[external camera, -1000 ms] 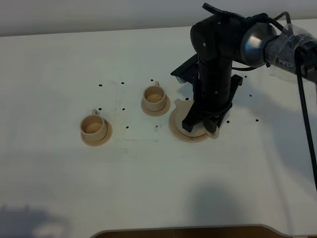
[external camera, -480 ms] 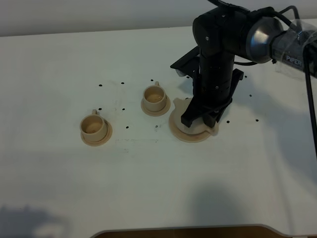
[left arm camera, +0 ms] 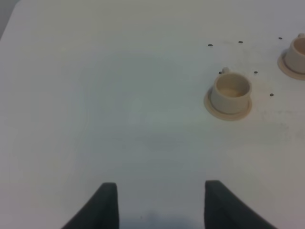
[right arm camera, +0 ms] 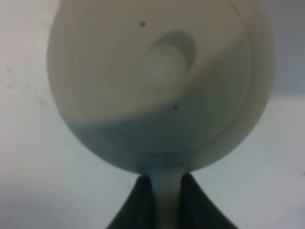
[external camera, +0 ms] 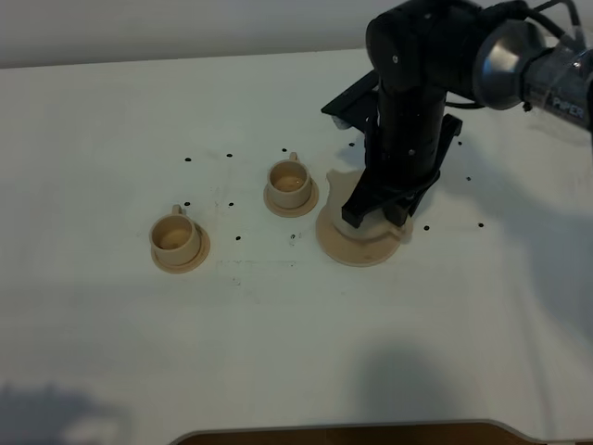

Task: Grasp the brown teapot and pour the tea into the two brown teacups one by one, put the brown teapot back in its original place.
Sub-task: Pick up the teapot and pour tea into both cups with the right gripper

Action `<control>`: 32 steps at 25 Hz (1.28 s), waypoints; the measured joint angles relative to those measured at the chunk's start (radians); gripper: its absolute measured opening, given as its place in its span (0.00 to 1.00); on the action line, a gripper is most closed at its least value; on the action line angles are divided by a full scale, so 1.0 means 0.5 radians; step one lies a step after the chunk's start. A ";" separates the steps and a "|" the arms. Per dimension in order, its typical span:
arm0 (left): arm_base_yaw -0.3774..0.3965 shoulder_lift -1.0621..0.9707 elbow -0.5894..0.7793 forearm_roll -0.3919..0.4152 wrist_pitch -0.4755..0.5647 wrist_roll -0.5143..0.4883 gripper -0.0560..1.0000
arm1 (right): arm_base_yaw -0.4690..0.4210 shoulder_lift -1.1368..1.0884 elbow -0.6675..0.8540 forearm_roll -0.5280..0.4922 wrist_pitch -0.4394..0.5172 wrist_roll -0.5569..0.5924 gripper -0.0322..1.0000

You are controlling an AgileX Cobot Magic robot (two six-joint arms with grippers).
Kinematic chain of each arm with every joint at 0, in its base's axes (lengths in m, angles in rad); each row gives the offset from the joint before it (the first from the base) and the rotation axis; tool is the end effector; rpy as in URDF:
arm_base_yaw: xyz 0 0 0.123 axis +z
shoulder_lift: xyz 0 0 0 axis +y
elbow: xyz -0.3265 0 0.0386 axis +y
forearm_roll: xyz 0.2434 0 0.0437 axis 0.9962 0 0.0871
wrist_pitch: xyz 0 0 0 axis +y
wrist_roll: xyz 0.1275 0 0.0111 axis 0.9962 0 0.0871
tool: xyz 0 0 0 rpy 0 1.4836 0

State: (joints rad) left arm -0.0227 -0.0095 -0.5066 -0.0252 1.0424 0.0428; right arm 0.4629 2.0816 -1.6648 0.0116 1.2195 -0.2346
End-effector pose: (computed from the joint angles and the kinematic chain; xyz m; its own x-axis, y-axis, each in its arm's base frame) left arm -0.0210 -0.0023 0.2622 -0.4234 0.0397 -0.9051 0.0552 0.9983 0.0180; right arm 0.3897 0.1961 0.2024 -0.7688 -0.6391 -0.0236 -0.6394 0.7689 0.0056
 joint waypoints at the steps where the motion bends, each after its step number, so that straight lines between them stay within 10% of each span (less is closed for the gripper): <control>1: 0.000 0.000 0.000 0.000 0.000 0.000 0.48 | 0.000 -0.013 0.000 -0.023 -0.010 -0.002 0.14; 32: 0.000 0.000 0.000 0.000 0.000 0.000 0.48 | 0.276 0.121 0.002 -1.002 -0.440 -0.261 0.14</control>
State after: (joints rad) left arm -0.0227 -0.0095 -0.5066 -0.0252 1.0424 0.0428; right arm 0.6010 2.1422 -1.6637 -0.4894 0.9992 -0.3653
